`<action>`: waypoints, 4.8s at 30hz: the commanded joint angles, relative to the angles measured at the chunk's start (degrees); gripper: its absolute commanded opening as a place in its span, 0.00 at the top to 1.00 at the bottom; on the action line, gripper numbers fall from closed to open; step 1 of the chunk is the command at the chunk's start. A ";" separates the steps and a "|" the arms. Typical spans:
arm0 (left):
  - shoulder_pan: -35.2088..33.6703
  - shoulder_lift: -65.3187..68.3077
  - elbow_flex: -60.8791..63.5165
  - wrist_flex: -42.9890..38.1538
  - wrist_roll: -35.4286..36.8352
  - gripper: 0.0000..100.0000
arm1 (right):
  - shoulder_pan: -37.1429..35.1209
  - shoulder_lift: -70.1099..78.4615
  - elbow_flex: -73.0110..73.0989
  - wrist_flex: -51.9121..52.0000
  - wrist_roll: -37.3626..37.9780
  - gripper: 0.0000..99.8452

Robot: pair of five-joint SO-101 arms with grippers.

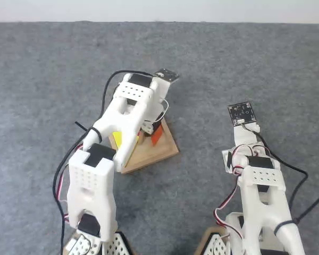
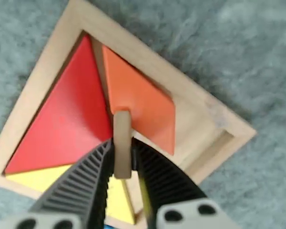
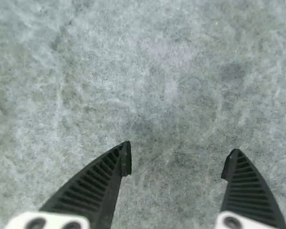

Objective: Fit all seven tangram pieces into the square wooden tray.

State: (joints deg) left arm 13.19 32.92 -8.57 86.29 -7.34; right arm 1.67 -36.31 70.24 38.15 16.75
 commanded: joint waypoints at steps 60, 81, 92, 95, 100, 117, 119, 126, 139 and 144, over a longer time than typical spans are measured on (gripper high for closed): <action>-2.99 0.53 -1.80 2.99 -2.55 0.91 | -0.92 -1.45 -0.35 0.13 2.29 0.69; -1.76 -8.35 -5.32 8.62 -1.32 0.91 | -0.92 -1.45 -0.35 0.04 2.29 0.69; 2.55 -4.22 -5.32 5.10 -1.14 0.91 | -0.92 -1.45 -0.53 -0.13 2.29 0.69; 3.43 -3.78 -5.32 3.52 0.26 0.91 | -0.92 -1.45 -0.53 -0.13 2.29 0.69; 2.37 -3.78 -5.14 0.35 0.44 0.91 | -0.92 -1.45 -0.44 -0.04 2.29 0.69; -2.02 -2.02 -10.77 1.41 -2.11 0.91 | -0.92 -1.45 -0.44 -0.04 2.29 0.69; -2.02 -3.16 -11.21 2.11 -2.55 0.91 | -0.92 -1.45 -0.44 -0.04 2.29 0.69; -2.02 -6.42 -11.03 8.09 -3.08 0.91 | -0.92 -1.45 -0.35 0.13 2.29 0.69; -0.79 -6.51 10.24 -1.41 -5.89 0.91 | -1.01 -1.45 -0.35 0.04 2.29 0.69; -1.05 -6.59 10.15 -5.45 -5.80 0.91 | -1.01 -1.45 -0.35 0.13 2.29 0.69</action>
State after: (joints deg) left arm 12.22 28.53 1.71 83.82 -13.05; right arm 1.14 -36.31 70.24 38.15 18.33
